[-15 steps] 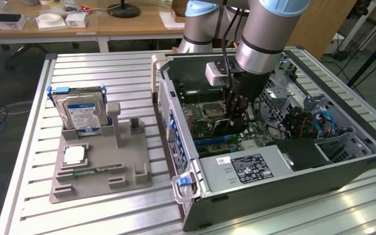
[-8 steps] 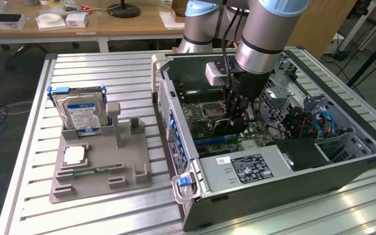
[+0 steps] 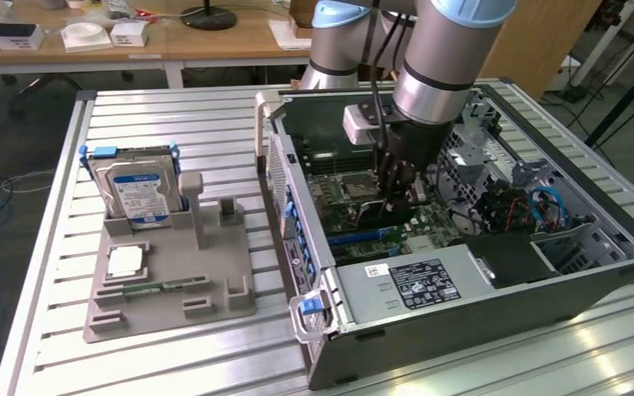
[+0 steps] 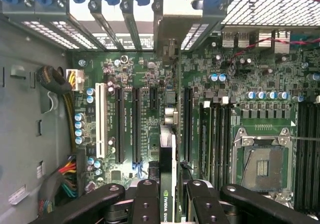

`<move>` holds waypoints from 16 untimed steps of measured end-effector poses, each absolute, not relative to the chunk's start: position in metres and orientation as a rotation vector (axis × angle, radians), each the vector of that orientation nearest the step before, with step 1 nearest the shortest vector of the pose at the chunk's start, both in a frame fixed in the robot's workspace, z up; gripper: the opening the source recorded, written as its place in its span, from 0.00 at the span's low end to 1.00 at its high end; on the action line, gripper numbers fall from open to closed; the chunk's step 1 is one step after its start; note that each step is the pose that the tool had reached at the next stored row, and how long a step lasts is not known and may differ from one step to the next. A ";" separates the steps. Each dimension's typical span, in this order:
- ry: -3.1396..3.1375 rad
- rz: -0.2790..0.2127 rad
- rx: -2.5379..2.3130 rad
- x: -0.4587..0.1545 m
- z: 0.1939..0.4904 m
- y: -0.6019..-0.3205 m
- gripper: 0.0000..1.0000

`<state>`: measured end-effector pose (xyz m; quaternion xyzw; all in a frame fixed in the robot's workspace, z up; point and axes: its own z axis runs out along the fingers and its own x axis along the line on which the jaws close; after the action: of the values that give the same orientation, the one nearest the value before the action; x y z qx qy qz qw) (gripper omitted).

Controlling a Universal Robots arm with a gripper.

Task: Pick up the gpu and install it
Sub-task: 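Insert the gpu into the slot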

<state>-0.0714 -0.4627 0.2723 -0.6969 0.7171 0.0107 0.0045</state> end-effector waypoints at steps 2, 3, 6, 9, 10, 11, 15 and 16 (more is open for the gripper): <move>2.245 0.031 -2.182 -0.073 0.271 -0.462 0.26; 2.244 0.029 -2.181 -0.074 0.271 -0.462 0.26; 2.244 0.025 -2.181 -0.076 0.269 -0.462 0.26; 2.243 0.023 -2.180 -0.079 0.269 -0.462 0.26; 2.243 0.023 -2.180 -0.080 0.268 -0.462 0.26; 2.243 0.022 -2.180 -0.081 0.268 -0.462 0.26; 2.243 0.022 -2.180 -0.081 0.268 -0.462 0.26; 2.243 0.022 -2.180 -0.082 0.267 -0.462 0.26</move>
<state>-0.0816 -0.4616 0.2674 -0.6970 0.7170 0.0070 0.0068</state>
